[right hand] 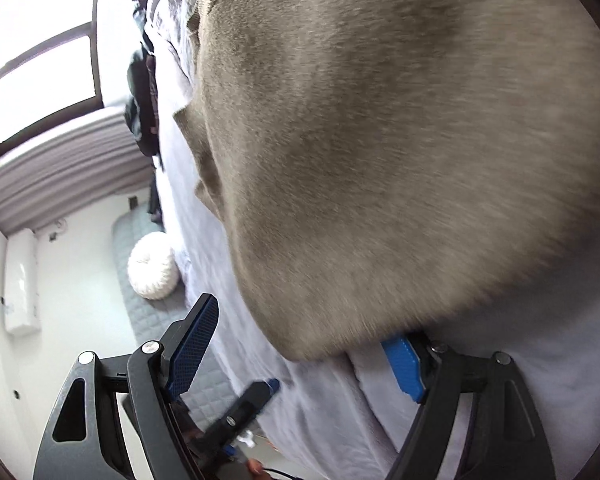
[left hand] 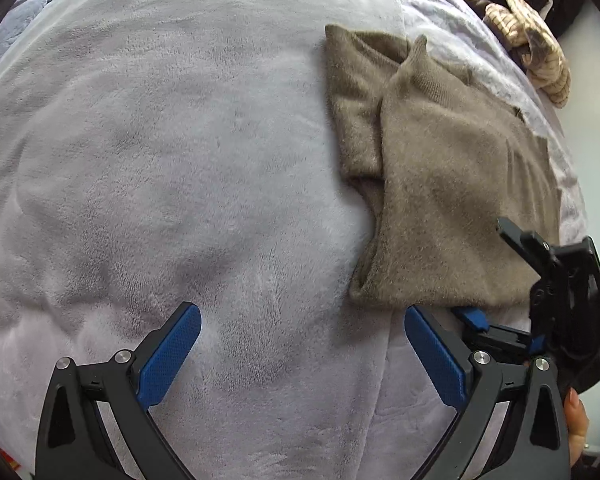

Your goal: Fold small clothes

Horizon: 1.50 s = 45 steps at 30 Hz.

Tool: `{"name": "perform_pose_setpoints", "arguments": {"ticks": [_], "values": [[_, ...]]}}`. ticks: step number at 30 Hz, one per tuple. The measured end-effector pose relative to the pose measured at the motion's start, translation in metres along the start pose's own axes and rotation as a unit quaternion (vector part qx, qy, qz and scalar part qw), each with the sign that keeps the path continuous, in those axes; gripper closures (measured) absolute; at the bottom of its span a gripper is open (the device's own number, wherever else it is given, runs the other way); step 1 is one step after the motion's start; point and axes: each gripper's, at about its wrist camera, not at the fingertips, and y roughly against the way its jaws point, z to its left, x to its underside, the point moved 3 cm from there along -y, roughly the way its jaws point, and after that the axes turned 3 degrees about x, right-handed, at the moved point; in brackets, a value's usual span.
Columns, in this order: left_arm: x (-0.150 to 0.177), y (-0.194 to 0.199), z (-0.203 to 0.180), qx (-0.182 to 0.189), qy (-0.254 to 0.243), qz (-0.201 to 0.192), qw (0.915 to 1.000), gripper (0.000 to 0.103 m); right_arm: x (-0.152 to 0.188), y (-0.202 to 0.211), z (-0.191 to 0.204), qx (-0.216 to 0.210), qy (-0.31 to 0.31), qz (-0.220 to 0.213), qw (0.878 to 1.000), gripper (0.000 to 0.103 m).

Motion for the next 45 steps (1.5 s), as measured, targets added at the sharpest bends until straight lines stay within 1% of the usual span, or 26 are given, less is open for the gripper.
{"name": "perform_pose_setpoints", "arguments": {"ticks": [3,5,6,7,8,9,10,13,17,20,21,25,28,30,32,34,35,36,37,38,39,40,41,42,44,45], "values": [[-0.007,0.004,0.003,0.024,0.007,-0.011,0.9996,0.001,-0.007,-0.007,0.009,-0.021,-0.01,-0.005,1.0,0.019],[-0.014,0.005,0.003,0.051,0.011,-0.013,0.9985,0.001,-0.01,-0.01,0.013,-0.031,-0.018,-0.006,0.999,0.019],[-0.016,0.005,0.003,0.063,0.013,-0.014,0.9978,0.001,-0.012,-0.01,0.016,-0.037,-0.024,-0.007,0.999,0.021],[-0.019,0.005,0.002,0.086,0.016,-0.014,0.9961,0.001,-0.013,-0.008,0.019,-0.044,-0.026,-0.008,0.999,0.035],[-0.022,0.004,0.001,0.107,0.018,-0.013,0.994,0.001,-0.014,-0.007,0.02,-0.047,-0.025,-0.008,0.999,0.066],[-0.025,0.003,0.0,0.125,0.022,-0.012,0.9918,0.001,-0.015,-0.005,0.024,-0.04,-0.018,-0.006,0.999,0.08],[-0.028,0.001,-0.001,0.148,0.026,-0.009,0.9885,0.001,-0.015,-0.002,0.024,-0.036,-0.011,-0.006,0.999,0.089],[-0.039,-0.008,-0.008,0.199,0.036,0.003,0.9794,0.001,-0.019,0.005,0.034,-0.054,0.007,-0.001,0.999,0.09],[-0.056,-0.024,-0.021,0.246,0.051,0.021,0.9677,0.001,-0.02,0.012,0.053,-0.086,0.035,0.005,0.996,0.093],[-0.073,-0.039,-0.034,0.284,0.059,0.031,0.9565,0.001,-0.022,0.015,0.064,-0.089,0.056,0.009,0.994,0.093],[-0.079,-0.044,-0.039,0.291,0.06,0.033,0.9543,0.001,-0.024,0.015,0.066,-0.087,0.061,0.01,0.994,0.093],[-0.102,-0.057,-0.058,0.297,0.06,0.035,0.9525,0.001,-0.025,0.014,0.065,-0.085,0.064,0.019,0.994,0.093],[-0.116,-0.063,-0.071,0.295,0.046,0.033,0.9537,0.001,-0.024,0.017,0.062,-0.084,0.07,0.025,0.994,0.093],[-0.123,-0.068,-0.08,0.287,0.035,0.038,0.9566,0.001,-0.022,0.019,0.057,-0.082,0.072,0.031,0.994,0.093],[-0.124,-0.073,-0.085,0.27,0.021,0.043,0.9617,0.001,-0.018,0.022,0.05,-0.074,0.069,0.042,0.994,0.093],[-0.123,-0.077,-0.091,0.256,0.003,0.043,0.9656,0.002,-0.013,0.024,0.046,-0.053,0.072,0.066,0.994,0.093],[-0.123,-0.078,-0.094,0.249,-0.007,0.041,0.9677,0.014,-0.01,0.026,0.044,-0.037,0.078,0.085,0.993,0.089],[-0.121,-0.08,-0.096,0.238,-0.019,0.043,0.97,0.023,-0.007,0.029,0.043,-0.014,0.089,0.104,0.99,0.089],[-0.119,-0.083,-0.095,0.226,-0.027,0.05,0.9725,0.042,-0.005,0.034,0.042,0.009,0.103,0.116,0.988,0.089],[-0.119,-0.087,-0.095,0.199,-0.035,0.055,0.9779,0.062,-0.004,0.042,0.043,0.032,0.121,0.119,0.985,0.089],[-0.118,-0.088,-0.093,0.185,-0.039,0.054,0.9804,0.069,-0.005,0.048,0.045,0.047,0.134,0.118,0.983,0.089],[-0.118,-0.088,-0.092,0.183,-0.04,0.05,0.9809,0.074,-0.008,0.06,0.048,0.067,0.154,0.109,0.98,0.089],[-0.119,-0.085,-0.091,0.187,-0.036,0.043,0.9807,0.081,-0.011,0.067,0.05,0.076,0.164,0.1,0.978,0.089],[-0.119,-0.081,-0.091,0.188,-0.036,0.036,0.9809,0.081,-0.02,0.079,0.056,0.09,0.18,0.078,0.976,0.089],[-0.118,-0.071,-0.097,0.176,-0.047,0.018,0.9832,0.081,-0.033,0.092,0.062,0.111,0.203,0.045,0.972,0.089],[-0.117,-0.065,-0.102,0.166,-0.058,0.009,0.9844,0.081,-0.046,0.096,0.068,0.131,0.219,0.022,0.967,0.089]]}}
